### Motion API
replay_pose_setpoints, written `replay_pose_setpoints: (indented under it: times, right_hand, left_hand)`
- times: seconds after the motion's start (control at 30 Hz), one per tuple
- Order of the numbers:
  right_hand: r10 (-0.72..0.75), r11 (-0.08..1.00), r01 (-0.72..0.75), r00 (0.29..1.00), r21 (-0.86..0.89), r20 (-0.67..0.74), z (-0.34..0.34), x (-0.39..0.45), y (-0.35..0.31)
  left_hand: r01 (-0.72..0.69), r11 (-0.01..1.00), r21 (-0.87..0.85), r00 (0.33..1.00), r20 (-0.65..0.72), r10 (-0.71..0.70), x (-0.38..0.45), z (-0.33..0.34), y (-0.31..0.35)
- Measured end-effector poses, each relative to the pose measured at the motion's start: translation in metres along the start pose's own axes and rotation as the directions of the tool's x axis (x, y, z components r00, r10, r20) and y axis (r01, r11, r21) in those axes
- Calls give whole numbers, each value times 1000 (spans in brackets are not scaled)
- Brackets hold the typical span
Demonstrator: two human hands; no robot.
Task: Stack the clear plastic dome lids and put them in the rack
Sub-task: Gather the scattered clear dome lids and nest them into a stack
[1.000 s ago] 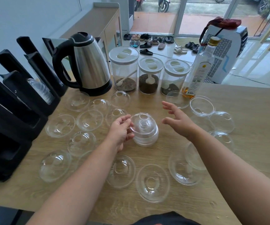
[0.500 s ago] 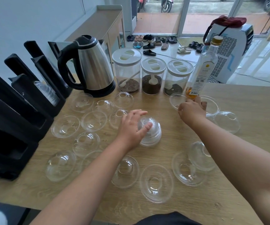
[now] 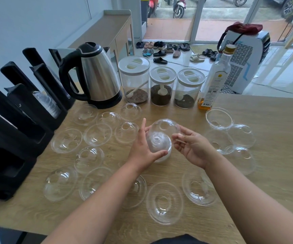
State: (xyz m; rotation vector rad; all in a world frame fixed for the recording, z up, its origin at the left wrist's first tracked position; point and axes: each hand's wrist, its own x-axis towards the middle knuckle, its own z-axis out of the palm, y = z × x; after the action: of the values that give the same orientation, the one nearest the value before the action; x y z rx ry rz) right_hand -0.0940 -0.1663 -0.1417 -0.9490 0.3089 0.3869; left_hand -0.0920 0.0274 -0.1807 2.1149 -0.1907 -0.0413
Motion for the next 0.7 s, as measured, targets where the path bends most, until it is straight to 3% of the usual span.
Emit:
replay_pose_setpoints:
  times: [0.1, 0.27, 0.47, 0.57, 0.63, 0.7]
  right_hand:
    - [52, 993, -59, 996, -99, -75, 0, 4, 7]
    - [-44, 928, -32, 980, -372, -193, 3, 13, 15]
    - [-183, 743, -38, 948, -668, -258, -1, 9, 6]
    - [-360, 546, -16, 898, -838, -252, -19, -2, -21]
    - [-447, 305, -64, 871, -950, -202, -34, -9, -39]
    - [-430, 41, -176, 886, -984, -176, -47, -16, -58]
  left_hand:
    - [4, 1000, -13, 1000, -10, -5, -6, -3, 0]
    - [-56, 997, 50, 998, 28, 55, -6, -12, 0]
    - [-94, 992, 89, 995, 40, 91, -4, -11, -5]
    - [-107, 989, 100, 994, 44, 103, -4, -10, -6]
    - [-127, 988, 86, 992, 7, 127, -8, -13, -4]
    - [-196, 975, 102, 980, -17, 199, -13, -17, 6]
